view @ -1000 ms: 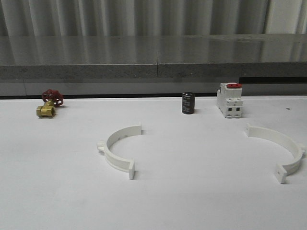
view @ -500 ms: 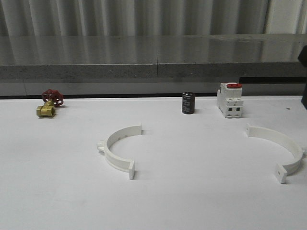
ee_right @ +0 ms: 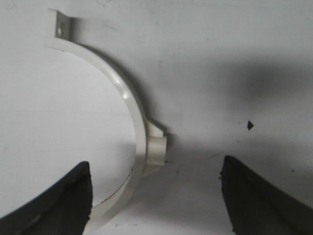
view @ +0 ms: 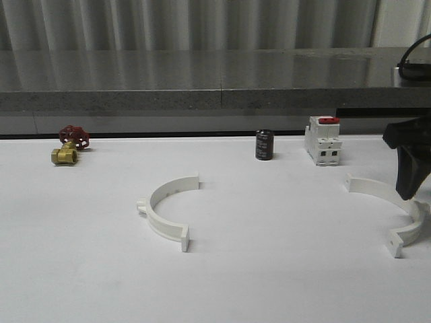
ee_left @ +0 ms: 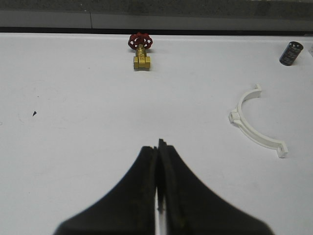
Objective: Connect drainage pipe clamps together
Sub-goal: 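Lower the right gripper onto the other white clamp half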
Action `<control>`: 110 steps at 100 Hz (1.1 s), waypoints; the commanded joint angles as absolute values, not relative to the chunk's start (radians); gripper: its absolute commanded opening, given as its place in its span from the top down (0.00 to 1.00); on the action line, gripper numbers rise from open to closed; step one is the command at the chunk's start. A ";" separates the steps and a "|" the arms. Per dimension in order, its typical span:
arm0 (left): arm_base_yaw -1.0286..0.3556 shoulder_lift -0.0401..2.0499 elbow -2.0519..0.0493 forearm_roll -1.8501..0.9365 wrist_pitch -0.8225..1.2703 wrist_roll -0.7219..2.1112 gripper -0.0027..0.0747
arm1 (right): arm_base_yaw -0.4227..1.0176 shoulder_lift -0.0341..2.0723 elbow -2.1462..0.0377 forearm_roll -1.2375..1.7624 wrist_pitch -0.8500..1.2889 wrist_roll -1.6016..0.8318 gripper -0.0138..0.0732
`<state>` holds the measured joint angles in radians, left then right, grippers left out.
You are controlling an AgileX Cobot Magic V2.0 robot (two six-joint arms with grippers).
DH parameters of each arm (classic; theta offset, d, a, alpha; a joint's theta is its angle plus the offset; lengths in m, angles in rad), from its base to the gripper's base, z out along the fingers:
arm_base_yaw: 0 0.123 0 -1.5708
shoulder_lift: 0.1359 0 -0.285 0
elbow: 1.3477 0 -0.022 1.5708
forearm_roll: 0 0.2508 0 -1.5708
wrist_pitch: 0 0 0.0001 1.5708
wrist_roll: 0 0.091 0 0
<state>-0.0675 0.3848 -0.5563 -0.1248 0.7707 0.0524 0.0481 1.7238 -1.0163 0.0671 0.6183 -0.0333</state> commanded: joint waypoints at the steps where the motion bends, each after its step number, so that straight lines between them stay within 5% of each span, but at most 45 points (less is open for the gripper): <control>1: -0.066 0.391 -0.583 -0.142 0.707 0.050 0.99 | 0.048 1.706 -1.048 0.072 0.577 -0.047 0.21; 33: -0.066 0.391 -0.583 -0.142 0.707 0.050 0.99 | 0.048 1.760 -1.048 0.092 0.549 -0.047 0.24; 73: -0.066 0.391 -0.583 -0.142 0.707 0.050 0.99 | 0.048 1.760 -1.048 0.124 0.545 -0.047 0.62; 110: -0.066 0.391 -0.583 -0.142 0.707 0.050 0.99 | 0.048 1.760 -1.048 0.131 0.528 -0.047 0.65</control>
